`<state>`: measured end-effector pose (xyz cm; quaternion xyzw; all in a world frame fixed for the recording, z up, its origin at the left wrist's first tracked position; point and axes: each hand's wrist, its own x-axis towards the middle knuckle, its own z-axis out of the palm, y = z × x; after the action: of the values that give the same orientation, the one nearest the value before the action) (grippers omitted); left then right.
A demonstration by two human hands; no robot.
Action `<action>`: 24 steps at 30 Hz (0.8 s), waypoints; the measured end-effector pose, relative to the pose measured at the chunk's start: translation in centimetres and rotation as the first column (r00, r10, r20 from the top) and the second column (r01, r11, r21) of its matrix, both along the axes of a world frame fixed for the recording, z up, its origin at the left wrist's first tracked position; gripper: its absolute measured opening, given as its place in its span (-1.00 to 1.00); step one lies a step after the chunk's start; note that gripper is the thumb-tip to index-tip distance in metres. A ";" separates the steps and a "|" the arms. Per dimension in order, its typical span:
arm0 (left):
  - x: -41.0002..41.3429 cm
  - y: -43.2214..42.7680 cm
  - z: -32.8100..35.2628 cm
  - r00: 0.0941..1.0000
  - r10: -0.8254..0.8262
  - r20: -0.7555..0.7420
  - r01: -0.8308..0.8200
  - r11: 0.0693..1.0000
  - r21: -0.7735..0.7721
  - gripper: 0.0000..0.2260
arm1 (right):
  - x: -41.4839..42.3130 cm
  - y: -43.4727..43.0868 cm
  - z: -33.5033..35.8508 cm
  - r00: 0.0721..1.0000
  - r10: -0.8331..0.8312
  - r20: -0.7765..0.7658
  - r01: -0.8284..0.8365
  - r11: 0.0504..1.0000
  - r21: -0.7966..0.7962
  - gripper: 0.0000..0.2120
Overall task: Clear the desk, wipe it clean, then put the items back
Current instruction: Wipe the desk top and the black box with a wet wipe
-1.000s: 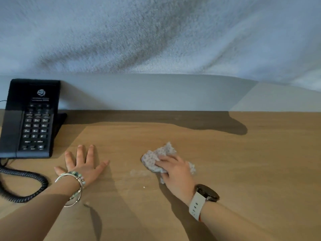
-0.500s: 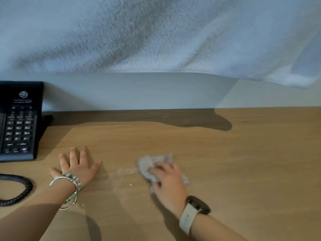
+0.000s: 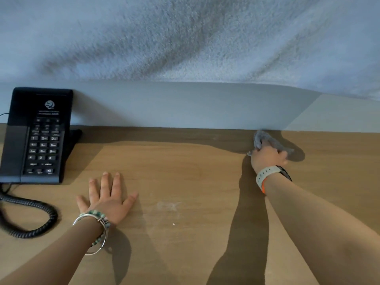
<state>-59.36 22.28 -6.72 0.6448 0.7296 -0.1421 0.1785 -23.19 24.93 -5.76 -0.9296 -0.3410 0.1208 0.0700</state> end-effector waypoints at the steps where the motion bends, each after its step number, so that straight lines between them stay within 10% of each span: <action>1: 0.0 0.1 0.0 1.000 0.001 -0.005 -0.001 1.000 -0.004 -0.36 | -0.5 1.2 0.3 1.000 0.019 -0.015 -0.019 0.999 -0.026 -0.59; 6: -0.1 0.4 0.2 1.000 0.009 0.020 -0.009 0.999 -0.037 -0.32 | -8.2 3.8 0.1 0.916 0.378 -0.133 -0.370 0.925 0.081 -0.57; 12: -0.3 0.5 0.1 1.000 0.000 0.019 0.002 0.998 -0.061 -0.32 | -15.7 -1.9 -0.2 0.531 0.775 -0.343 -0.665 0.632 0.399 -0.65; 15: -0.2 0.4 0.0 1.000 -0.005 0.010 0.006 0.999 -0.053 -0.32 | -12.3 -1.2 0.1 0.713 0.648 -0.266 -0.451 0.715 0.534 -0.66; 18: 0.0 0.5 0.2 1.000 -0.010 -0.006 0.010 0.997 -0.079 -0.32 | -7.1 2.8 0.6 0.927 0.331 -0.178 -0.271 0.916 0.294 -0.58; 24: -0.3 1.0 0.7 0.999 -0.040 -0.014 0.038 0.990 -0.139 -0.31 | -10.3 7.0 -1.3 0.788 0.608 -0.097 -0.588 0.790 0.172 -0.57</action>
<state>-59.62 23.31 -6.03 0.6436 0.7068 -0.2012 0.2138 -33.52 31.93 -7.06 -0.7553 -0.6192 0.1820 0.1144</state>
